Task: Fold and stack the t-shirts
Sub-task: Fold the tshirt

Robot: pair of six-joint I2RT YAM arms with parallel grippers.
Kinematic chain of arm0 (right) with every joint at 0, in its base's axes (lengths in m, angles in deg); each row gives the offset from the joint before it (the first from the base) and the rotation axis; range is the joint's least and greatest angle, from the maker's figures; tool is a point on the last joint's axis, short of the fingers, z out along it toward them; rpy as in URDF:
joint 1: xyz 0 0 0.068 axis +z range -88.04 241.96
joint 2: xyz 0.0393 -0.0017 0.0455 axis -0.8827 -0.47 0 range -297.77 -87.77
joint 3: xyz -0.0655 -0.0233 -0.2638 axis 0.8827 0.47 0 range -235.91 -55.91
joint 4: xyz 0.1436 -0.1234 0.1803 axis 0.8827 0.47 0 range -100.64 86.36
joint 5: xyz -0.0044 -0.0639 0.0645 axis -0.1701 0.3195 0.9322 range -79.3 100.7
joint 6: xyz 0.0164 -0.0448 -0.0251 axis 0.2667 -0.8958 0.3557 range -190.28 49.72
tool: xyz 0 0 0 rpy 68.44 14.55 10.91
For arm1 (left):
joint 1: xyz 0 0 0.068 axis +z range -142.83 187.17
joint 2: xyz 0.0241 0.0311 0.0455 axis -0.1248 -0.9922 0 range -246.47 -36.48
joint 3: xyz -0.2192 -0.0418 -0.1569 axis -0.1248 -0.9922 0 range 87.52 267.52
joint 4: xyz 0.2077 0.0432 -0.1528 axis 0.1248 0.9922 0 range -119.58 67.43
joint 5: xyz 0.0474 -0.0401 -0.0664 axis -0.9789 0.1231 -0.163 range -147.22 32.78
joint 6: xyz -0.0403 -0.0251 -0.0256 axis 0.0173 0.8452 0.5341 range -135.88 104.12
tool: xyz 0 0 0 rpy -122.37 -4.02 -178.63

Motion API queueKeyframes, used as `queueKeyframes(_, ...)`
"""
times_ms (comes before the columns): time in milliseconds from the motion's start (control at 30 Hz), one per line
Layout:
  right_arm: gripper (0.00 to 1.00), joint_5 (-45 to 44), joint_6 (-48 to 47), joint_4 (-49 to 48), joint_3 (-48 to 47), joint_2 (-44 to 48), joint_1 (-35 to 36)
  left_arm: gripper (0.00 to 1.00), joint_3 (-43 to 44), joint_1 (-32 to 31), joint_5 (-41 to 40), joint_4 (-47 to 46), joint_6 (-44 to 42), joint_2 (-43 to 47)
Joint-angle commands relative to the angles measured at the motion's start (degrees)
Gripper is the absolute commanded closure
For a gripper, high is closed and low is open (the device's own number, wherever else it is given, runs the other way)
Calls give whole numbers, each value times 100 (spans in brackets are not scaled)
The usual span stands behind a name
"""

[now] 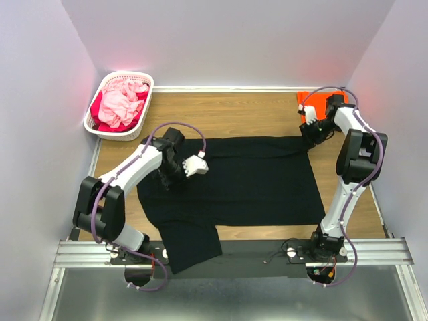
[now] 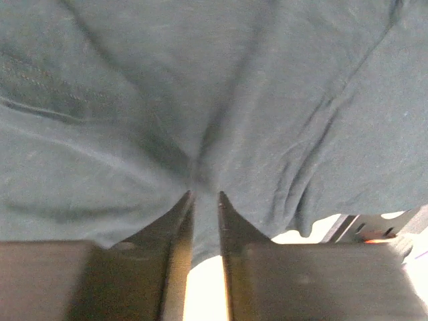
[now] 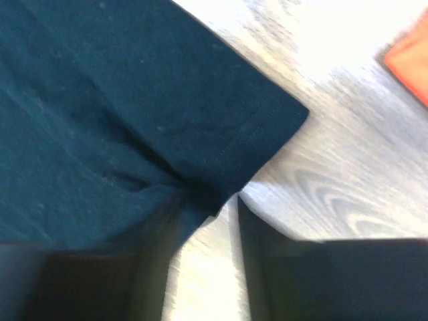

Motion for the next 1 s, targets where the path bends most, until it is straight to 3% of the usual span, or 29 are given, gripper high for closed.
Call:
queueKeyframes(0,43,-240,-191,47,107,211,-55,61,-112,-195,-137,-275,-351,158)
queueKeyframes(33,40,-258,-174,55,64,264,-72,54,-33,-195,-84,-266,-378,175)
queueKeyframes(67,33,-258,-148,55,11,273,-81,53,72,-195,-14,-240,-404,176)
queueKeyframes(200,31,13,220,90,-480,335,-90,50,931,312,573,-266,-222,-200)
queueKeyframes(333,40,322,467,301,-780,186,-46,47,1741,832,944,-731,436,-887)
queueKeyframes(467,50,480,573,521,-807,97,42,40,2242,956,1523,-846,728,-1817)
queueKeyframes(800,52,348,415,583,-368,168,77,36,2358,956,2026,-1127,1046,-2742)
queueKeyframes(867,52,349,415,583,-376,159,68,37,2332,956,2017,-1171,1072,-2813)
queueKeyframes(967,52,314,415,583,-420,150,77,59,2297,895,1964,-1137,1002,-2822)
